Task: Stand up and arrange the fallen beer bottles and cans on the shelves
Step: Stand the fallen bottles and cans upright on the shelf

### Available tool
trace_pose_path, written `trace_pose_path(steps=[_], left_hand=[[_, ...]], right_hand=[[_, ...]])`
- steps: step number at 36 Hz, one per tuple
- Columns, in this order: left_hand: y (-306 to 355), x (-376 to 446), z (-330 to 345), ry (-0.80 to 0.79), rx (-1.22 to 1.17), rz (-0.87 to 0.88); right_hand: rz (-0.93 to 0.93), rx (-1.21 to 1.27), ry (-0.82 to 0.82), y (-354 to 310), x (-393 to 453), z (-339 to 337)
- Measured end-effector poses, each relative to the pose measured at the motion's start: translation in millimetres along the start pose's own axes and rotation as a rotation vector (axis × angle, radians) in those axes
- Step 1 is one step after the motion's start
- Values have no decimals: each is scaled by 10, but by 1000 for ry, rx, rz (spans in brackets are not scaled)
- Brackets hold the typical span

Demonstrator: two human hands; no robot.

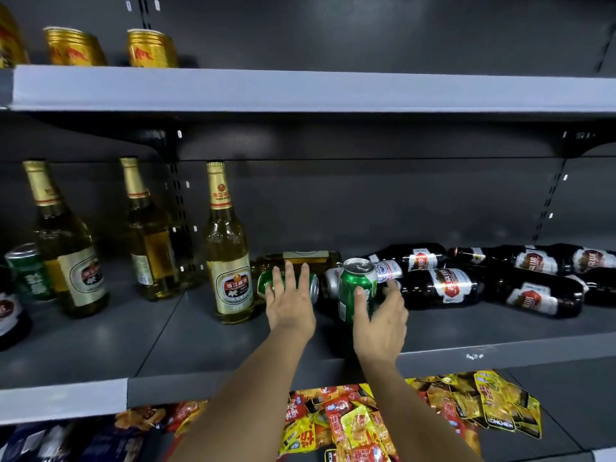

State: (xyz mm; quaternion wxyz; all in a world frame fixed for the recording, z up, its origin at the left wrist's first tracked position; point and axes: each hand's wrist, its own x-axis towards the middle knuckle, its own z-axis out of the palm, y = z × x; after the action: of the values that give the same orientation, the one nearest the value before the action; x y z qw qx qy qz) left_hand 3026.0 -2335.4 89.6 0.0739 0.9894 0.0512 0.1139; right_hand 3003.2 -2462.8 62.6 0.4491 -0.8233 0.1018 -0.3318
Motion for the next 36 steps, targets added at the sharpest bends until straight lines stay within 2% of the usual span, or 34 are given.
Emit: trace_pose_path(steps=[3, 7, 10, 18, 26, 30, 33, 36], left_hand=[[19, 42, 69, -36, 81, 7], [-4, 47, 74, 97, 265, 35], [-58, 69, 27, 138, 283, 73], [-108, -40, 7, 270, -28, 65], [-103, -198, -139, 306, -767, -186], [-66, -261, -101, 284, -1102, -392], [-93, -274, -49, 213, -1133, -436], [-160, -286, 38, 126, -1027, -433]], right_hand=[[-16, -26, 38, -2, -25, 24], [-42, -84, 37, -16, -26, 43], [-41, -124, 37, -4, -26, 55], [-3, -68, 56, 3, -28, 60], [25, -34, 60, 7, -28, 43], [41, -55, 41, 0, -23, 44], [44, -78, 18, -6, -18, 41], [44, -101, -11, -13, -15, 31]])
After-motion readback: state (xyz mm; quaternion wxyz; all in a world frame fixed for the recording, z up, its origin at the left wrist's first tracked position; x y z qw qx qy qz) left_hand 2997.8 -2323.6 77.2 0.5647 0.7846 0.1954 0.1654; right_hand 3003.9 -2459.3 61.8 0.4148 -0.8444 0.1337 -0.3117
